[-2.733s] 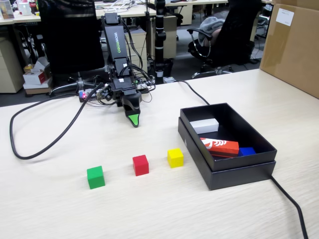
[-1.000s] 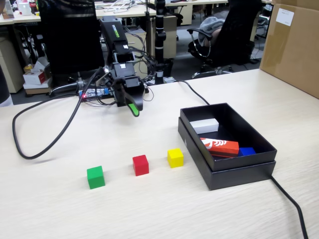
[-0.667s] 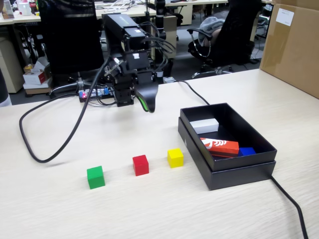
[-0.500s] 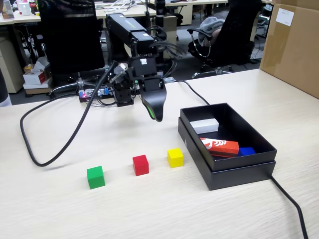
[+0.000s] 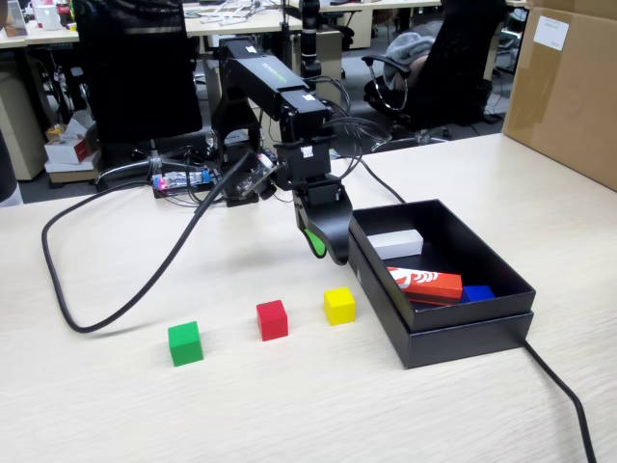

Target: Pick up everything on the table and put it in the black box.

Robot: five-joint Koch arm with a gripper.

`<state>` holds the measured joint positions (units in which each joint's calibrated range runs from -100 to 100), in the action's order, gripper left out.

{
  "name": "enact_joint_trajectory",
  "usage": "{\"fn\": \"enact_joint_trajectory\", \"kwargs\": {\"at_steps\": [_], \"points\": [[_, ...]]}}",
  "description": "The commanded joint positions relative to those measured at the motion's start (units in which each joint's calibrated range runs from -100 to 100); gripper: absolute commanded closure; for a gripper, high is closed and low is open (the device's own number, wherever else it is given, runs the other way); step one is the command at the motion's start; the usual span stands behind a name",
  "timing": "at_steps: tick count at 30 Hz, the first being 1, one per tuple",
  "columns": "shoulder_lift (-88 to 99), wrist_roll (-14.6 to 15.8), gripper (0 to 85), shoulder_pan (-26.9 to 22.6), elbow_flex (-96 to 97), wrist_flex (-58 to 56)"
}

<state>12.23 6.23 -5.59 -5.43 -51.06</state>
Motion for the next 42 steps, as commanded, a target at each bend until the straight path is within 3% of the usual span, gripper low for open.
{"fn": "enact_joint_trajectory", "kwargs": {"at_steps": [1,17,42], "points": [[0.3,-0.1,35.5,0.0,-3.4,5.8],[-8.0,-0.5,35.9,0.5,-0.1,12.9],[-13.4,-0.9,38.4,0.3,2.3,14.6]]}}
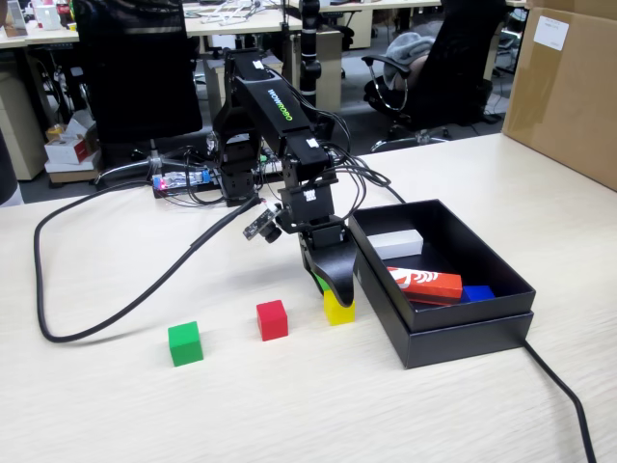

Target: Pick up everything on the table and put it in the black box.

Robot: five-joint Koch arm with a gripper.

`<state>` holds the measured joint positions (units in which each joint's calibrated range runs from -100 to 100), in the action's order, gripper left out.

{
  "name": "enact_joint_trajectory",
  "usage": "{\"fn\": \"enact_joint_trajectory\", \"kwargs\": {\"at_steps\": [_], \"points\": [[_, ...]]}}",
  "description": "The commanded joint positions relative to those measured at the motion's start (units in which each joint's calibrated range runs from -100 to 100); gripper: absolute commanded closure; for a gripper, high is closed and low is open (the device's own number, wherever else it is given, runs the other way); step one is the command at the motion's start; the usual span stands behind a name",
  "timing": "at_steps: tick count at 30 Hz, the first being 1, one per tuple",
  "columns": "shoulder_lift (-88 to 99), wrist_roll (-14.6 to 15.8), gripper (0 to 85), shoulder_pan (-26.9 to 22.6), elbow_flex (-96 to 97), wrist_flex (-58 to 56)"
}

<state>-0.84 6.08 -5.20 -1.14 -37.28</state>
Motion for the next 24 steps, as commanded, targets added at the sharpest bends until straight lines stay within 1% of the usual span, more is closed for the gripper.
{"fn": "enact_joint_trajectory", "kwargs": {"at_steps": [1,7,10,13,14,18,20,22,23,24], "points": [[-0.7,-0.9,38.4,0.0,-2.4,0.9],[-3.3,-1.1,38.6,0.3,-3.5,0.9],[-3.2,-1.1,43.2,0.3,-2.8,0.9],[-3.1,-1.1,43.5,0.3,-2.8,-0.2],[-3.1,-1.3,45.1,0.2,-2.7,-0.4],[-2.1,-1.3,61.2,0.3,-1.2,-0.4],[-1.6,-1.3,67.7,0.3,-0.7,-0.4],[-1.2,-1.7,69.6,0.4,-0.4,-0.5],[-0.9,-1.8,73.3,0.4,-0.4,-0.7],[-0.5,-1.8,80.1,0.5,-0.4,-0.7]]}}
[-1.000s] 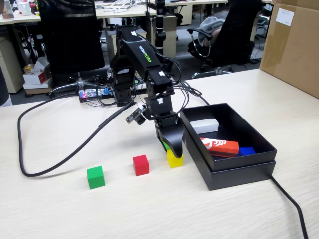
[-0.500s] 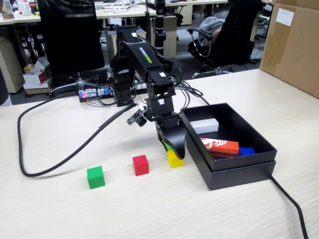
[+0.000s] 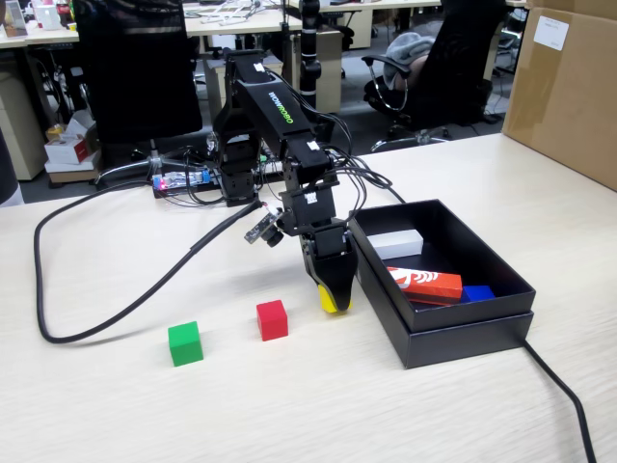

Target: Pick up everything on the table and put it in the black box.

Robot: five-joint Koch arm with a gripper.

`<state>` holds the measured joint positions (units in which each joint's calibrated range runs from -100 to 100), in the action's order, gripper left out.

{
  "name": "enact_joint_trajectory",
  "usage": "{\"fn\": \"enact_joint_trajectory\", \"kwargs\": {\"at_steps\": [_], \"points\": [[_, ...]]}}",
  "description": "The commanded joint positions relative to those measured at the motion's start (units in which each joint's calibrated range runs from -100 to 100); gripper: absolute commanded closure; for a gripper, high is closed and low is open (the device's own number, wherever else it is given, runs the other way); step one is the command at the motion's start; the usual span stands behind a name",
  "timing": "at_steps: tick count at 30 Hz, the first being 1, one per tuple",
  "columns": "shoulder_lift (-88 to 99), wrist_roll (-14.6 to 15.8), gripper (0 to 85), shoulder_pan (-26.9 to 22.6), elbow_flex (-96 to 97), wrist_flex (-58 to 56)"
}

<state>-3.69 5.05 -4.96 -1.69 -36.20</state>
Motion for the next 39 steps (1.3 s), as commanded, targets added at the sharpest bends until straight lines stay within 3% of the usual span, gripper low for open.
{"fn": "enact_joint_trajectory", "kwargs": {"at_steps": [1,7,12,15,18,22,23,26,32,33,34,35,39], "points": [[2.9,-0.8,84.7,0.5,0.0,-1.8],[11.1,-0.8,84.6,1.0,1.9,-2.9],[36.2,-1.1,84.7,1.0,9.9,-4.9],[56.8,-0.7,84.7,-1.8,14.3,-7.2],[61.9,0.3,84.6,-4.4,13.6,-7.4],[57.0,2.8,84.7,-8.6,6.3,-7.1],[40.2,4.1,84.7,-10.1,-5.2,-7.1],[29.7,4.4,84.6,-10.7,-11.5,-7.1],[26.5,4.7,84.6,-11.4,-10.6,-7.1],[26.7,4.7,83.0,-11.4,-10.3,-7.1],[26.9,4.7,71.4,-11.5,-9.5,-7.1],[27.3,4.6,66.6,-11.6,-8.9,-7.1],[29.3,4.3,57.7,-11.7,-7.2,-7.2]]}}
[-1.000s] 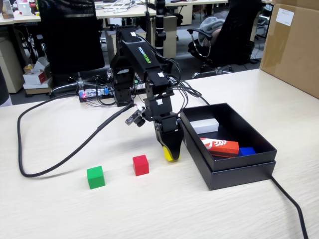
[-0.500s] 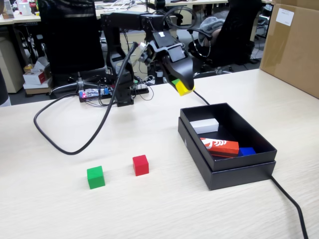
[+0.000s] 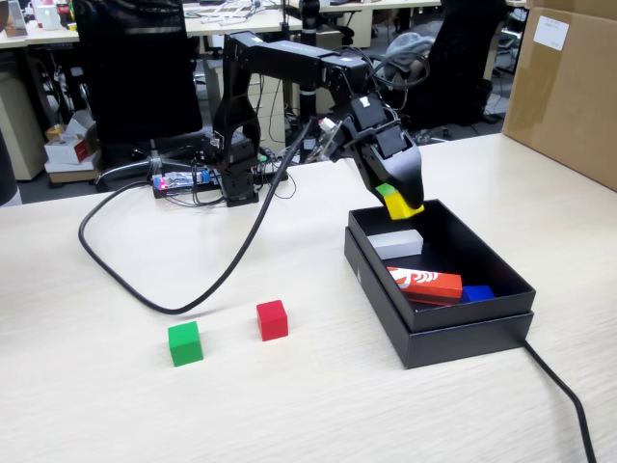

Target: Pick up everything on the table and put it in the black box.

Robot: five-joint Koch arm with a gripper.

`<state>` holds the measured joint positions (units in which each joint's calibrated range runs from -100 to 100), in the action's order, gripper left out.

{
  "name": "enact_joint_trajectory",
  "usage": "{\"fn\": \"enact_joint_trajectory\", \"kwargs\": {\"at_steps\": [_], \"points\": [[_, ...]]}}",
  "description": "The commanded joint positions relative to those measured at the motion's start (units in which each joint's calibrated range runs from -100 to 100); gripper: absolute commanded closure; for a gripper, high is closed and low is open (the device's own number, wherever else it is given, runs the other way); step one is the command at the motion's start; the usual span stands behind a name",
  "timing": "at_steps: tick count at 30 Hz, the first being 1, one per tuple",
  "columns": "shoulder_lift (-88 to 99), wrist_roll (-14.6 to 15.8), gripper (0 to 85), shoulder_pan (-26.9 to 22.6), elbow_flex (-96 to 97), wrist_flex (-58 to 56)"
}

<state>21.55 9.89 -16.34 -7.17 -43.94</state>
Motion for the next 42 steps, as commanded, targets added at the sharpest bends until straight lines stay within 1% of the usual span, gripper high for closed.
{"fn": "enact_joint_trajectory", "kwargs": {"at_steps": [1,6,9,15,16,17,18,19,22,26,29,33,42], "points": [[5.0,-0.7,57.7,-0.3,-1.5,0.5],[8.6,-0.8,57.7,-0.3,-1.4,0.5],[15.2,-1.0,57.7,0.8,-0.4,0.5],[23.8,-2.3,57.6,6.0,4.8,0.7],[24.5,-2.7,57.6,7.1,6.5,1.4],[25.1,-3.8,57.6,9.3,10.5,3.6],[25.1,-4.2,55.2,10.4,12.1,4.4],[24.6,-4.7,51.3,11.3,13.7,4.7],[22.2,-6.8,46.2,13.5,18.8,6.5],[18.0,-9.4,46.2,16.0,24.6,13.0],[13.6,-10.8,46.2,17.0,26.2,16.7],[6.8,-11.7,46.2,17.9,25.4,20.9],[-3.9,-12.3,46.2,19.5,20.2,23.1]]}}
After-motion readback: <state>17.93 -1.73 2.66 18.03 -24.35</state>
